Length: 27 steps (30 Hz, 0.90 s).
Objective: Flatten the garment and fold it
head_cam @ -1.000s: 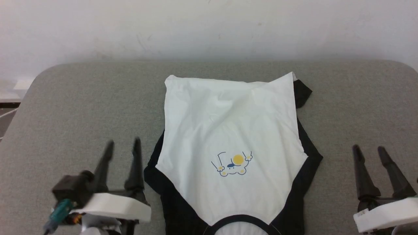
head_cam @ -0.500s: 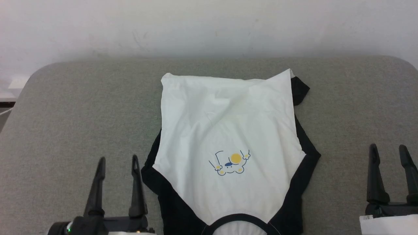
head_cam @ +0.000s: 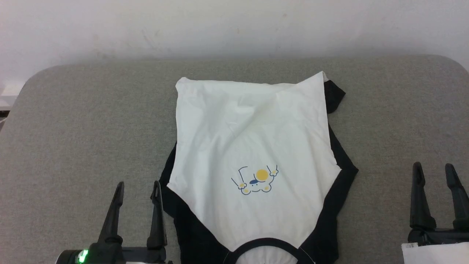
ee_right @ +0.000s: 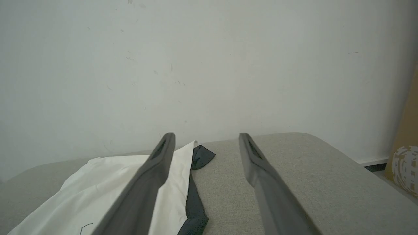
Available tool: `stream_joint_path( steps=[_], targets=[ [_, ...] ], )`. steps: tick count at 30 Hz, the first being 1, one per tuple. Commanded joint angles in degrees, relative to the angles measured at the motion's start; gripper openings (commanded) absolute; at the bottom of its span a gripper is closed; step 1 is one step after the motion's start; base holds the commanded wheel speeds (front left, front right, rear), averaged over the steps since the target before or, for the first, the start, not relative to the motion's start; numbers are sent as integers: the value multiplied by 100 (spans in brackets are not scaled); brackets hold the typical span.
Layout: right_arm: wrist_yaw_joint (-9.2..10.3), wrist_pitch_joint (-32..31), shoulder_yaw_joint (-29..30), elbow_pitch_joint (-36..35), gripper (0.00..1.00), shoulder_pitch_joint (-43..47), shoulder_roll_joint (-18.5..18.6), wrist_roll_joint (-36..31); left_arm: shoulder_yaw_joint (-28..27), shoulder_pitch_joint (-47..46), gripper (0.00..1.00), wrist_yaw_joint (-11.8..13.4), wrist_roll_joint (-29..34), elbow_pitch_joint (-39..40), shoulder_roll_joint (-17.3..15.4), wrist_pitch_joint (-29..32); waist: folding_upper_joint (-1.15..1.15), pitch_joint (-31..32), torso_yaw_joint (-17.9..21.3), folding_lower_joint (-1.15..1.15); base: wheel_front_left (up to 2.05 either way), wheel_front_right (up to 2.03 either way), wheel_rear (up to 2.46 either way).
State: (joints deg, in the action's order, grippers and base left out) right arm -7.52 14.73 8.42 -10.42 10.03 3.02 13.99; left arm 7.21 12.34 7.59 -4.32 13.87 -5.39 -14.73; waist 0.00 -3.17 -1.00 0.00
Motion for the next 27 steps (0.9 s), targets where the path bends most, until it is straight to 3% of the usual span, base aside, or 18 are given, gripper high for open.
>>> stream_joint_path(
  steps=[1,15,20,27],
  targets=[
    [3,26,17,-40,100,-68,-13,-22,-52,-84,100,-50,74,-1,37,-27,0,-17,16,0,0,0,0],
    [3,-156,-129,219,100,-993,-14,-108,-159,-349,100,-270,170,163,127,-27,0,-418,58,0,0,0,0],
    [3,-1380,-83,506,100,-1716,-2,-19,-172,-472,100,-364,263,179,116,-27,0,-613,36,0,0,0,0],
    [3,-3136,81,992,100,-2631,413,77,-114,-639,100,-497,329,202,69,-27,0,-984,-28,0,0,0,0]
  ],
)
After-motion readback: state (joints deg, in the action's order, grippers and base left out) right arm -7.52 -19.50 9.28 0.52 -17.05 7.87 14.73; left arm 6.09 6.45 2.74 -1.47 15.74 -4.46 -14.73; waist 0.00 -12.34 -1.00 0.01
